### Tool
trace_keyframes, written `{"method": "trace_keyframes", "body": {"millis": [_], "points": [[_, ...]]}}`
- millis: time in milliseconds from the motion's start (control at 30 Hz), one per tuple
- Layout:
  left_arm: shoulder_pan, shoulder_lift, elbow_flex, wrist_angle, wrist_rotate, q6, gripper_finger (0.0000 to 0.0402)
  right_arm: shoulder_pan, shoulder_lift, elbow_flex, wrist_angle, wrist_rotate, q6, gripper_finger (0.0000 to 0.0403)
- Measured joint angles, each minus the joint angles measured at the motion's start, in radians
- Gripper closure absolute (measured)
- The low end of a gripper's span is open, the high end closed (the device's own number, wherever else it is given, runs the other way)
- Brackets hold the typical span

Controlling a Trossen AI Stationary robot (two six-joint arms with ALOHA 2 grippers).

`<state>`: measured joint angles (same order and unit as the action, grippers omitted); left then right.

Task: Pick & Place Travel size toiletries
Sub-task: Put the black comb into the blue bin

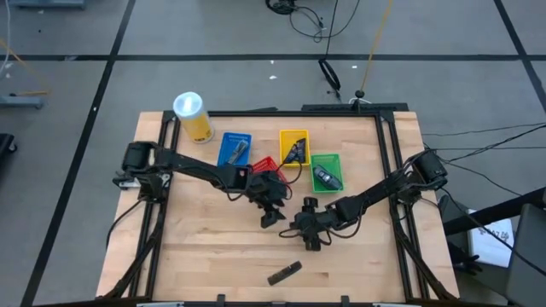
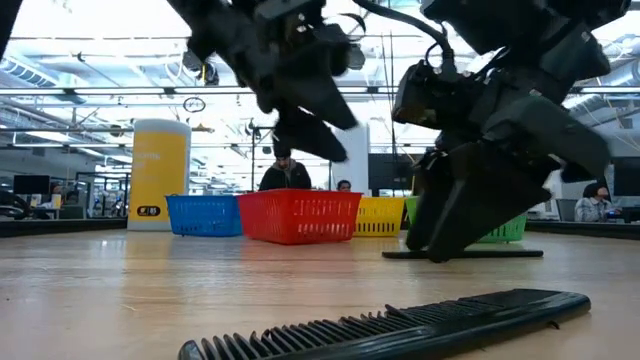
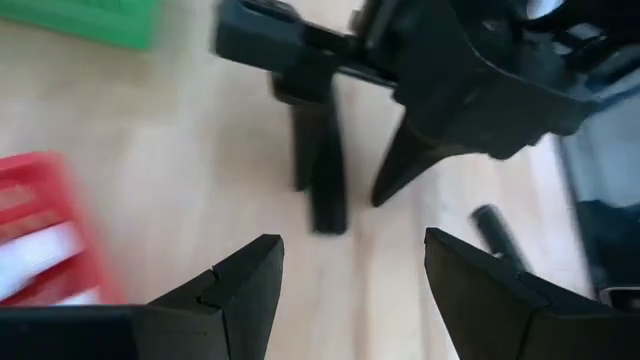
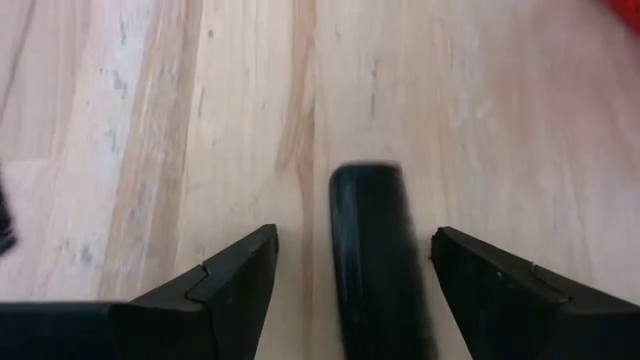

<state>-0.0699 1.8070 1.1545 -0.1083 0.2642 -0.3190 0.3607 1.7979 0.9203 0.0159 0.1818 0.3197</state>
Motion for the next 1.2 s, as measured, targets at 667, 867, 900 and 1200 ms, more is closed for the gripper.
{"method": "trace_keyframes", "body": {"millis": [667,867,900,1200], "points": [[-0.172,0.105,0.001,0.264,-0.231,-0.068,0.0158,0.08,-0.044,0.152,-0.317,0.112,-0.071,0.0158],[-0.168,0.227,0.0,0.391,-0.278,-0.115,0.0158,0.114,-0.065,0.167,-0.574,0.119,0.107,0.0178],[-0.164,0.246,0.0,0.41,-0.278,-0.121,0.0158,0.115,-0.064,0.167,-0.6,0.119,0.123,0.0181],[-0.124,0.319,0.003,0.416,-0.275,-0.163,0.0158,0.119,-0.064,0.168,-0.693,0.098,0.196,0.0193]]}}
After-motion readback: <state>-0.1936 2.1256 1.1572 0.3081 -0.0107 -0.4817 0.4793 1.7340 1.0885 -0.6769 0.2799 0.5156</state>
